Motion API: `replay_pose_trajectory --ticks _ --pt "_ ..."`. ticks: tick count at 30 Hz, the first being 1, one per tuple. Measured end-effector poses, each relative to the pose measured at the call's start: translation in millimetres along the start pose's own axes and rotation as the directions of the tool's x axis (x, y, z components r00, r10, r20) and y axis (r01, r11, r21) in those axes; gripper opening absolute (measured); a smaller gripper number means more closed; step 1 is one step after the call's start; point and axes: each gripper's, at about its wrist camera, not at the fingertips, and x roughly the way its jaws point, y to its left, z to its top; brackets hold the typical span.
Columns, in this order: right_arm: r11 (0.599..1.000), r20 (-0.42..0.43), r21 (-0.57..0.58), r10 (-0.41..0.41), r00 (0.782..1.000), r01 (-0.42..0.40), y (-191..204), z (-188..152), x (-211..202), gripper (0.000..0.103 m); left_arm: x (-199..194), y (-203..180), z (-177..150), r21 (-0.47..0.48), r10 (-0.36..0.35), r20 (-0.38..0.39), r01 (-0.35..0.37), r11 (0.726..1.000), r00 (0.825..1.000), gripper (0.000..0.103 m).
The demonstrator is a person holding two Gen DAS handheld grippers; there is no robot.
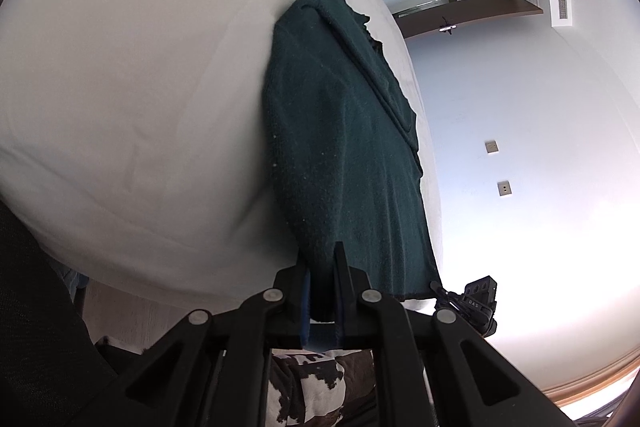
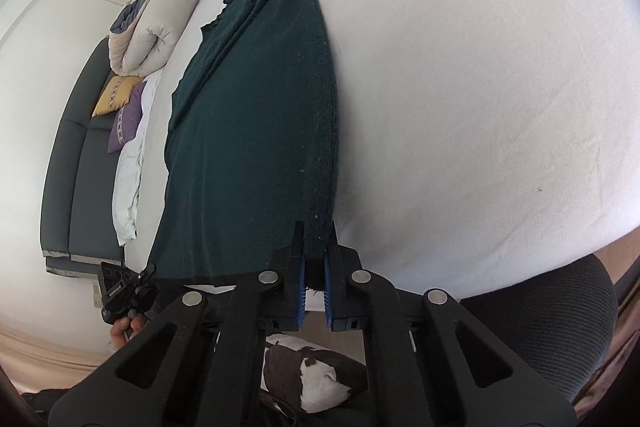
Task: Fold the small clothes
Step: 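Lay the hem over the collar with both grippers and release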
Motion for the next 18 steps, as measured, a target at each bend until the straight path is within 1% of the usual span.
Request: replay_pose_trajectory --ticks 3,6,7,9,10,13,18 --pt "0.998 0.035 -0.033 0.054 0.998 -0.053 21 8 -8 0.005 -11 -8 7 -0.010 -0.051 0.044 0.051 0.999 0.998 0.009" --pt "0.992 0.070 -0.054 0.119 0.990 -0.115 39 20 -13 0.005 -19 -20 16 0.010 -0.085 0.082 0.084 0.996 0.993 0.009" --pt "0.991 0.069 -0.059 0.123 0.990 -0.119 43 26 -12 0.005 -21 -23 20 0.015 -0.098 0.093 0.097 0.995 0.991 0.009" --pt "0.992 0.068 -0.071 0.108 0.992 -0.103 51 36 -8 0.005 -20 -34 28 0.020 -0.115 0.115 0.114 0.993 0.987 0.009" --pt "0.992 0.073 -0.066 0.116 0.991 -0.111 53 42 -6 0.005 -19 -36 33 0.021 -0.122 0.123 0.121 0.992 0.985 0.009" --pt "0.988 0.112 -0.050 0.151 0.982 -0.147 60 61 -8 0.005 -16 -43 50 0.023 -0.143 0.141 0.141 0.990 0.980 0.009" --pt "0.985 0.162 -0.048 0.169 0.972 -0.163 79 102 -4 0.005 -6 -57 90 0.043 -0.163 0.165 0.158 0.986 0.973 0.009"
